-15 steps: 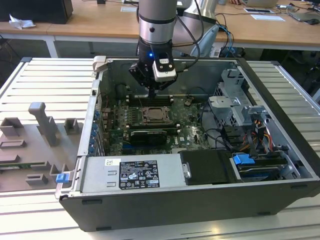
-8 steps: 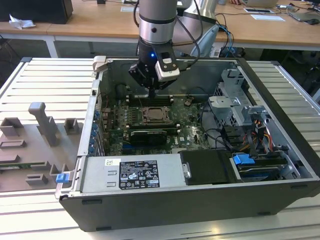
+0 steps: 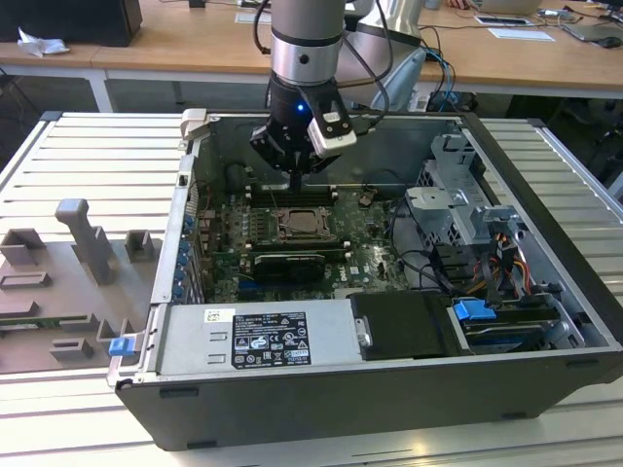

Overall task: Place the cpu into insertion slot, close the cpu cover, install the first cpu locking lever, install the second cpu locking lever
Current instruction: 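Install the first cpu locking lever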

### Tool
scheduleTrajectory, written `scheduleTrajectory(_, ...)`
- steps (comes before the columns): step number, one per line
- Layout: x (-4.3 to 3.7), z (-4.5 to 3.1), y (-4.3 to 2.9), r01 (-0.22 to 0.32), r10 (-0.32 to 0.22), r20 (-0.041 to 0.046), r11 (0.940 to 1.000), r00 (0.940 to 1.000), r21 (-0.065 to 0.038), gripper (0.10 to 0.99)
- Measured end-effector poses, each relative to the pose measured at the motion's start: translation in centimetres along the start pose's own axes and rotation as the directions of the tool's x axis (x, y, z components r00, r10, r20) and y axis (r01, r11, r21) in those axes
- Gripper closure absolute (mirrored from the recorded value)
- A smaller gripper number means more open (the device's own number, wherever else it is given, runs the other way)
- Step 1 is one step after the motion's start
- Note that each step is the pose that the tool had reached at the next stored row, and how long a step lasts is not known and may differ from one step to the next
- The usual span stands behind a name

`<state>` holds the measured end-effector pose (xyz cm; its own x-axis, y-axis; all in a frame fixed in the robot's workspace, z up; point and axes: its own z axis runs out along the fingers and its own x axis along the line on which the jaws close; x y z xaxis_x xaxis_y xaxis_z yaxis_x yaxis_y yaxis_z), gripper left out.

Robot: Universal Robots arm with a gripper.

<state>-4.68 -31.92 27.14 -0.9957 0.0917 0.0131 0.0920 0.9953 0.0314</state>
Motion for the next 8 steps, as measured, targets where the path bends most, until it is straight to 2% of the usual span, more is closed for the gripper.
scheduleTrajectory(4, 0.00, 0.03, 0.00, 0.091, -0.091, -0.0029, 0.9959, 0.9959, 0.001, 0.980)
scheduleTrajectory(6, 0.00, 0.06, 0.00, 0.138, -0.138, -0.0045, 0.9904, 0.9904, 0.002, 0.980)
scheduleTrajectory(7, 0.01, 0.09, -0.01, 0.176, -0.176, -0.0051, 0.9844, 0.9844, 0.002, 0.980)
scheduleTrajectory(8, 0.96, 0.15, -0.09, 0.180, -0.180, -0.0011, 0.9836, 0.9836, 0.001, 0.980)
